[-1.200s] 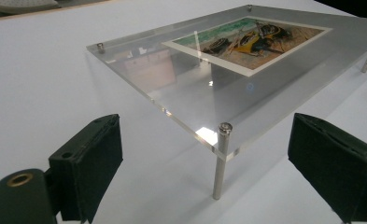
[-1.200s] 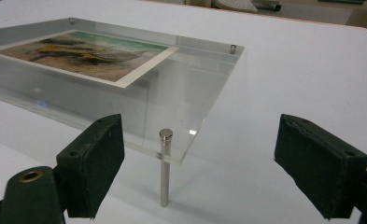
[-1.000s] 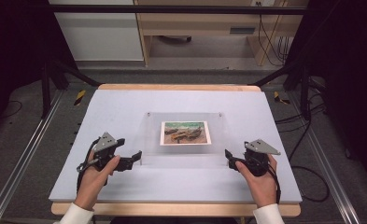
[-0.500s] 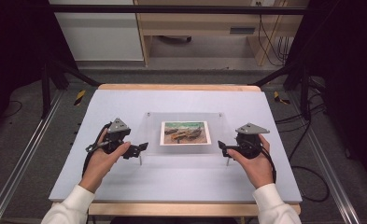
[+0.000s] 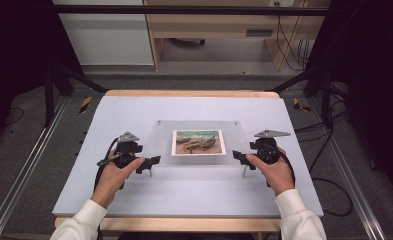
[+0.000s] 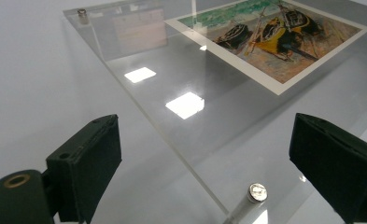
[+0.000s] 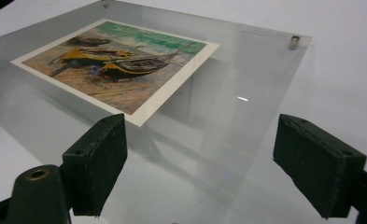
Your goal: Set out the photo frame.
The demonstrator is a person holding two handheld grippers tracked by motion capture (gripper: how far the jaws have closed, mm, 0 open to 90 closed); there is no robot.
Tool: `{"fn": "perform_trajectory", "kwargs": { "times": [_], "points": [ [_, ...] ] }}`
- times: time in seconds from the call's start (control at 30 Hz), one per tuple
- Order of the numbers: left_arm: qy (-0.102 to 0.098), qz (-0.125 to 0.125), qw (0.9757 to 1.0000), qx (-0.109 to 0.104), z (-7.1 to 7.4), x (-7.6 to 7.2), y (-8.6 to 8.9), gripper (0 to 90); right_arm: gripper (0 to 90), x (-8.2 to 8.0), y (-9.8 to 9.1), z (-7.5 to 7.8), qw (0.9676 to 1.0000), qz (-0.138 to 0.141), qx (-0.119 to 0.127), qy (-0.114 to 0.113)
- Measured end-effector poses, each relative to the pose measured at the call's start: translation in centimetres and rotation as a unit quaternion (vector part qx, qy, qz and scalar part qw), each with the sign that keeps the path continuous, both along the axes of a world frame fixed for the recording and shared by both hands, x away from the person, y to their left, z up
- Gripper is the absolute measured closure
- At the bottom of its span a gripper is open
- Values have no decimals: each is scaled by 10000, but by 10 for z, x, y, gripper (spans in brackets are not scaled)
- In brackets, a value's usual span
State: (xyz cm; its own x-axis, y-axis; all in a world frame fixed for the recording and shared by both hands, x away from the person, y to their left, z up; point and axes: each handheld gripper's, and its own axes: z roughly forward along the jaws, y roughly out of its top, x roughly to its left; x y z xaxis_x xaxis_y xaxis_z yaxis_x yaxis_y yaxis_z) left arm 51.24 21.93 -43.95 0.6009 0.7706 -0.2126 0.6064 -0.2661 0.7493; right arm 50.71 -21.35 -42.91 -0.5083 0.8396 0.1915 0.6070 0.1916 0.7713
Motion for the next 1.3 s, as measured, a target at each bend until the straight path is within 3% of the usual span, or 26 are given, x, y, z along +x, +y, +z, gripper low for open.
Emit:
{"fn": "perform_trajectory", "kwargs": {
  "times": [0.23,0.4,0.67,0.7,0.77,0.97,1.1,1.3],
  "points": [
    [123,-124,9997,-163,-1,0,-1,124,165,5,4,-9,9997,92,66,198],
    [285,-150,9986,-426,-5,0,-4,122,138,6,4,-15,9994,22,154,321],
    [337,-62,9984,-460,-9,5,-7,79,108,8,2,-18,9977,-8,386,554],
    [469,-58,9974,-547,-10,6,-7,70,107,9,2,-18,9978,-4,382,540],
    [546,-69,9968,-583,-11,7,-7,54,102,10,2,-19,9974,-10,413,591],
    [562,-40,9964,-640,-12,8,-7,47,100,11,1,-20,9969,-23,477,625],
    [750,-132,9940,-787,-15,10,-9,44,92,14,0,-21,9958,-28,554,732],
    [729,-113,9940,-803,-16,11,-9,44,92,13,-2,-22,9947,0,616,825]
  ]
}}
